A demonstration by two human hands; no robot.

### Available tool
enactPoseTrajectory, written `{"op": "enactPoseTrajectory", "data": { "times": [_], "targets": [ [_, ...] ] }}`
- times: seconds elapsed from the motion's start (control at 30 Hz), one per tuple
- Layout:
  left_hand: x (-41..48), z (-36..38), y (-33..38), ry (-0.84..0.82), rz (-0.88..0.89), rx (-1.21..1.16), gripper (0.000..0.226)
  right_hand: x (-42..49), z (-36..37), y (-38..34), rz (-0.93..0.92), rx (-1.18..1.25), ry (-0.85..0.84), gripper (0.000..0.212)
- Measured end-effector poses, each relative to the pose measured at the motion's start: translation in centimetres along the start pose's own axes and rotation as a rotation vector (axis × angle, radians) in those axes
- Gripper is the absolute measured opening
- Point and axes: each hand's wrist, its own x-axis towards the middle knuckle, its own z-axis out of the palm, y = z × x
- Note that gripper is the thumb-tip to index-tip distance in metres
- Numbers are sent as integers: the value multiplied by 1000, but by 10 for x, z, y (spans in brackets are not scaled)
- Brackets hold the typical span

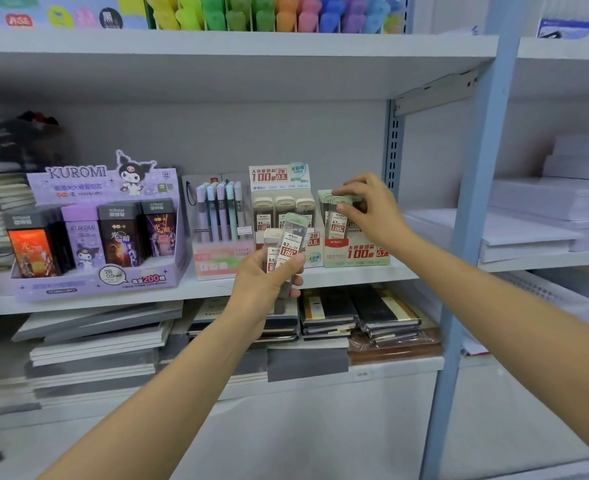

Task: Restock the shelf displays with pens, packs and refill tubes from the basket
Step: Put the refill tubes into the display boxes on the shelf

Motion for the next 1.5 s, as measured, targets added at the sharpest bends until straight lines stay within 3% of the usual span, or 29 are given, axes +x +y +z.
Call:
{"op": "enactPoseTrajectory", "data": {
  "times": [0.1, 0.23, 0.4, 0.47, 0.63, 0.73, 0.87, 1.13, 1.27, 1.5],
  "targets": [
    [-1, 4, 1, -8, -8, -11, 26, -1, -2, -4, -3, -16, 34, 40],
    [-2, 10, 3, -7, -3, -10, 30, -13, -8, -19, -70, 155, 140, 30],
    [-5, 23, 6, -53, -3, -23, 32, -37, -4, -34, 5, 465, -233, 32],
    [-5, 27, 6, -83, 3, -25, 31, -38, -8, -33, 38, 532, -272, 29],
    [-2, 25, 10, -71, -68, -95, 21, -18, -30, -21, 91, 556, 50, 14],
    [1, 24, 10, -42, -50, -79, 16, -9, -33, -14, 99, 459, 179, 12],
    [-1, 24, 7, -59, 4, -55, 14, -7, -28, -13, 46, 325, 228, 17],
    [-3, 17, 3, -73, 44, -51, 19, -2, -26, -13, 35, 354, 329, 19],
    [-3, 15, 4, -54, 47, -56, 19, -1, -21, -10, 3, 299, 310, 18],
    [-5, 10, 7, -2, 50, -83, 22, -10, -6, -3, -13, 213, 132, 30]
  ]
}}
